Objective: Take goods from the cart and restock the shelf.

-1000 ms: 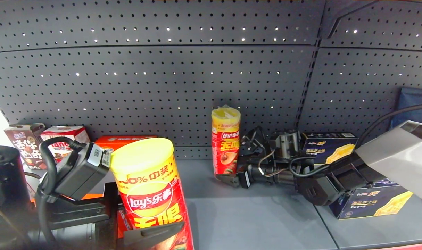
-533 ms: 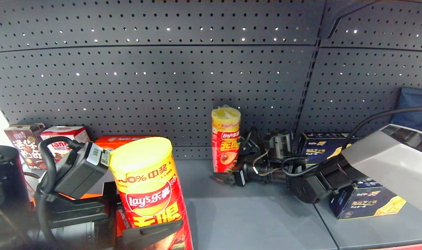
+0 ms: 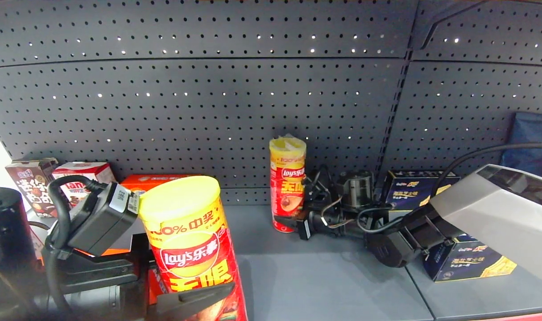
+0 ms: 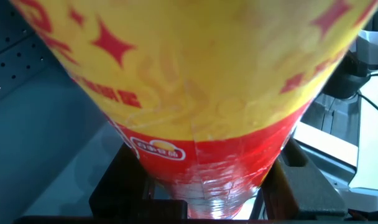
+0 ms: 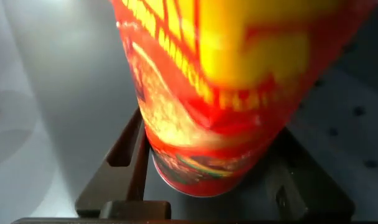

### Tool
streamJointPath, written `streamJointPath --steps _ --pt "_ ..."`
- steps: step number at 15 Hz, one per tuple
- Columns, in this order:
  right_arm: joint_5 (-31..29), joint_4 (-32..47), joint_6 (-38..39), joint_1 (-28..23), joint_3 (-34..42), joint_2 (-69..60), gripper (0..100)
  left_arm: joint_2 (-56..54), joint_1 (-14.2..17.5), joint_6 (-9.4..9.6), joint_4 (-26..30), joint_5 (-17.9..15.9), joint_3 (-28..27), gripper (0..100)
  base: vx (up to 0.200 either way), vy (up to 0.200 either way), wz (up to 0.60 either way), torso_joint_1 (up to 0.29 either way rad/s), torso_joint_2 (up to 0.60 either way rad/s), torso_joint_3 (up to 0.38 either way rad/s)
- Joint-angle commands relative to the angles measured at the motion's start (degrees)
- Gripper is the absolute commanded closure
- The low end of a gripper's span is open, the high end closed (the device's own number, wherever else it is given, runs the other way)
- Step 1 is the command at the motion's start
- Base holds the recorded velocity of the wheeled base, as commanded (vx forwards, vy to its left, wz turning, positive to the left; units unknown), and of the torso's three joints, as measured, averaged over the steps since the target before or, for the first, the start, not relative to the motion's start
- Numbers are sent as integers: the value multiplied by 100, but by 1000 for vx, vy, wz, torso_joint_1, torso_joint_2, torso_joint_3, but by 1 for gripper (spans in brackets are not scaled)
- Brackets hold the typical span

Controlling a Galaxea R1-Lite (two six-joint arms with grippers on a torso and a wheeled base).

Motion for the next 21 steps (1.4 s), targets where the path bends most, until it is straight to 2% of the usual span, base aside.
streamJointPath --steps 1,5,10,13,14,16,21 --pt "-174 -513 -21 61 477 -124 100 -6 1 -1 -12 4 -18 100 0 0 0 0 0 0" --pt "-394 -724 -21 237 1646 -1091 100 -23 9 -1 -12 4 -18 100 0 0 0 0 0 0" --pt "-570 -733 -3 544 2297 -1759 100 -41 71 -1 -21 -14 -9 100 0 0 0 0 0 0" --pt "-579 -1594 -3 711 3281 -1891 100 -94 115 -9 -30 -5 17 100 0 0 0 0 0 0" --pt "-579 -1673 6 720 3343 -1891 100 -94 141 -9 -30 -5 8 100 0 0 0 0 0 0" --pt "-570 -2148 23 817 3967 -1882 100 -50 291 -27 -30 12 -123 100 0 0 0 0 0 0" --pt "-579 -2297 32 1089 4081 -1838 100 -41 335 -44 -21 56 -106 100 0 0 0 0 0 0"
